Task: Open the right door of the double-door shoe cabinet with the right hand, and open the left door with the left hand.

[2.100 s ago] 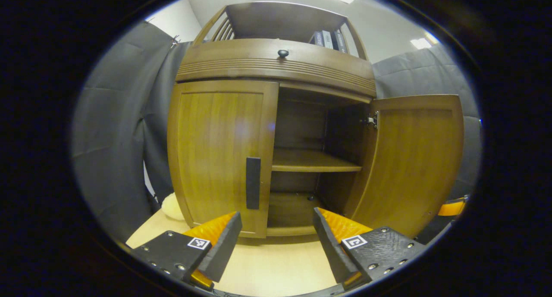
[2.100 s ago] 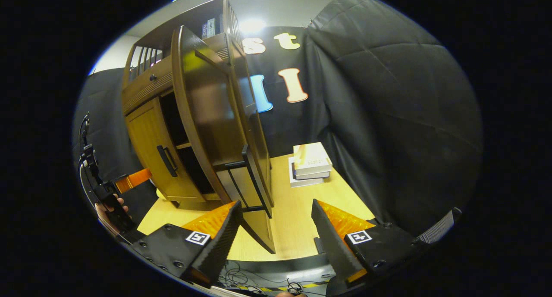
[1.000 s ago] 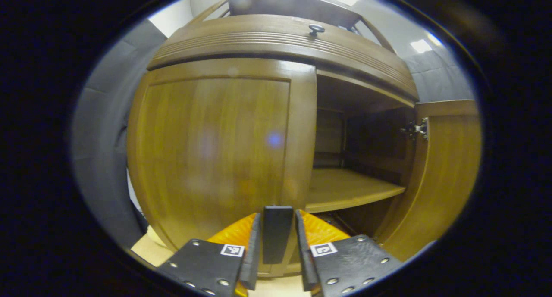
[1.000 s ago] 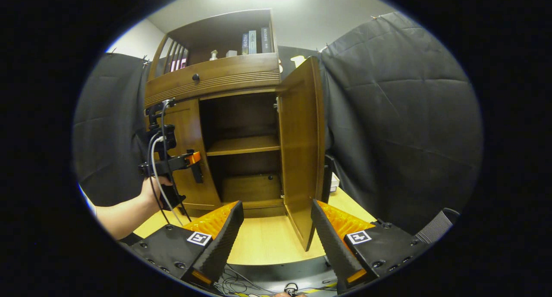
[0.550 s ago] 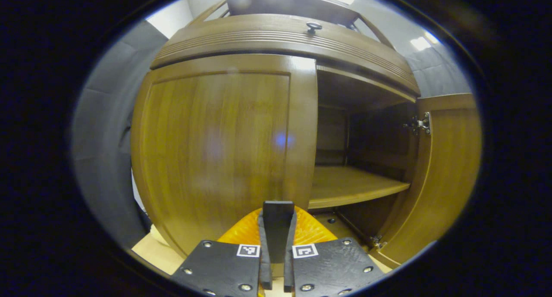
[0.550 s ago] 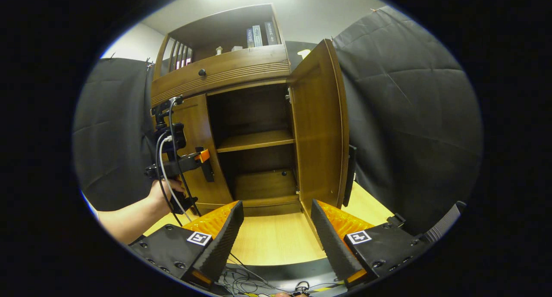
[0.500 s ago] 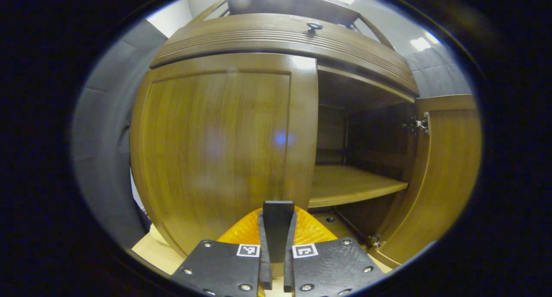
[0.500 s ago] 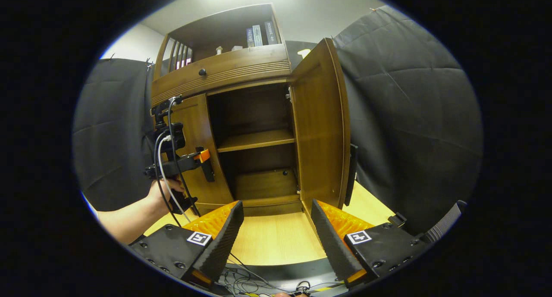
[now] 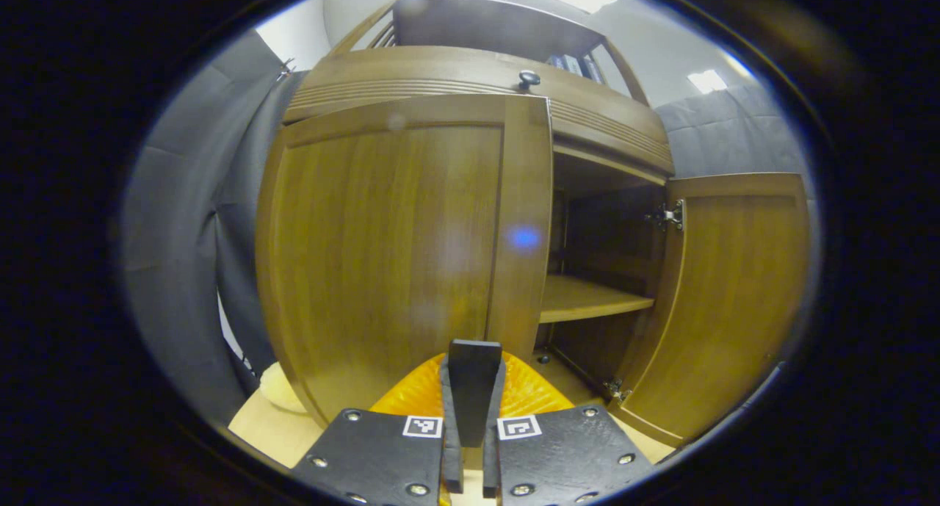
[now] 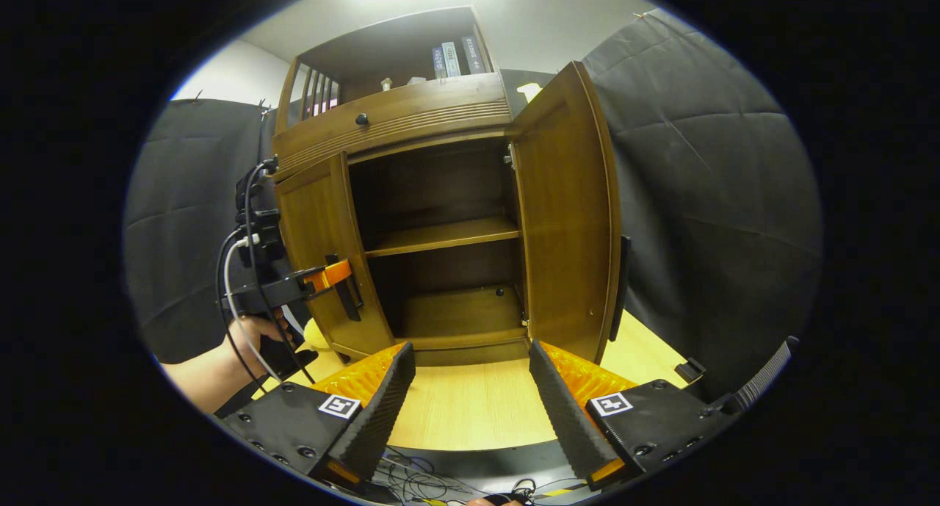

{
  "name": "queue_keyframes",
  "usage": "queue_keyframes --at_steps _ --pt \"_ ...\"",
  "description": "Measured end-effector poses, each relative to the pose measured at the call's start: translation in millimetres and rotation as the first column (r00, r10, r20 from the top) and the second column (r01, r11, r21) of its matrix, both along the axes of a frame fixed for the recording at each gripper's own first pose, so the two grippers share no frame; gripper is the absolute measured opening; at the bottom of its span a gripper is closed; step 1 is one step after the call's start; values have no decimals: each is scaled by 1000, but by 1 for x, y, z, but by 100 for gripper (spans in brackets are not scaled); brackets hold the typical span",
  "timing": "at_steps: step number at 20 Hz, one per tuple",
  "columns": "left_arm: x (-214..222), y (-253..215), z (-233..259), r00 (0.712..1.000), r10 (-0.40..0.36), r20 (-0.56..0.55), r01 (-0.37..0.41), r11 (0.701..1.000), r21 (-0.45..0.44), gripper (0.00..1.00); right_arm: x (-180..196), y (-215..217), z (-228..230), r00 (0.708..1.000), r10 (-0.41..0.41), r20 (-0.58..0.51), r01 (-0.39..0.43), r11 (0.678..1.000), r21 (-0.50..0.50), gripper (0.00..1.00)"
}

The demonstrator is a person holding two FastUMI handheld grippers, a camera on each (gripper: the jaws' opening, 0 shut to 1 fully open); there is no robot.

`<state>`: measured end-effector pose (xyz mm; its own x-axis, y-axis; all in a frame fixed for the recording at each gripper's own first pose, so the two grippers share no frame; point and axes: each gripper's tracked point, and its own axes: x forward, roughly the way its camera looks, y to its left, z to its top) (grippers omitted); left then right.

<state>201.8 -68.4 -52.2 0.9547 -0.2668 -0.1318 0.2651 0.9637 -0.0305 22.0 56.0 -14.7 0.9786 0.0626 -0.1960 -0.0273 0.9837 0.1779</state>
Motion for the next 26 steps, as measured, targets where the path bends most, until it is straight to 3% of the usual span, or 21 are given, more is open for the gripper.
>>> queue_keyframes --at_steps 2,7,8,10,12,13,14,19,22,23,24,26 --pt "1 0 -1 1000 2 -1 -2 1000 -4 13 2 7 2 1000 17 5 -17 1000 -5 93" --pt "0 0 -1 1000 9 10 -9 1000 -5 12 9 29 8 997 74 12 -74 997 -9 93" --pt "0 0 0 1000 11 14 -11 1000 -14 12 10 34 9 996 84 13 -84 996 -12 98" --pt "-2 3 4 1000 14 18 -13 1000 -21 13 11 45 10 994 106 14 -106 994 -21 93" --pt "-3 4 3 1000 18 19 -18 1000 -17 13 13 55 11 991 130 13 -130 991 -23 93" --pt "-4 5 3 1000 21 18 -21 1000 -16 13 13 60 11 990 144 12 -144 989 -24 98" --pt "-3 4 3 1000 24 18 -24 1000 -16 13 14 66 12 988 156 12 -156 987 -28 93" --pt "-3 4 2 999 36 20 -36 999 -8 12 18 81 11 979 204 1 -204 978 -30 93" --pt "-1 10 5 998 54 10 -53 997 -54 11 19 88 12 976 219 -1 -219 975 -27 93" --pt "0 11 5 998 62 6 -62 996 -69 11 20 90 12 975 224 -1 -224 974 -26 98" --pt "3 12 7 997 72 14 -70 994 -86 11 20 93 11 973 231 -2 -231 973 -25 93" --pt "2 14 8 996 89 16 -88 992 -87 10 20 97 11 970 243 -6 -243 970 -29 93"
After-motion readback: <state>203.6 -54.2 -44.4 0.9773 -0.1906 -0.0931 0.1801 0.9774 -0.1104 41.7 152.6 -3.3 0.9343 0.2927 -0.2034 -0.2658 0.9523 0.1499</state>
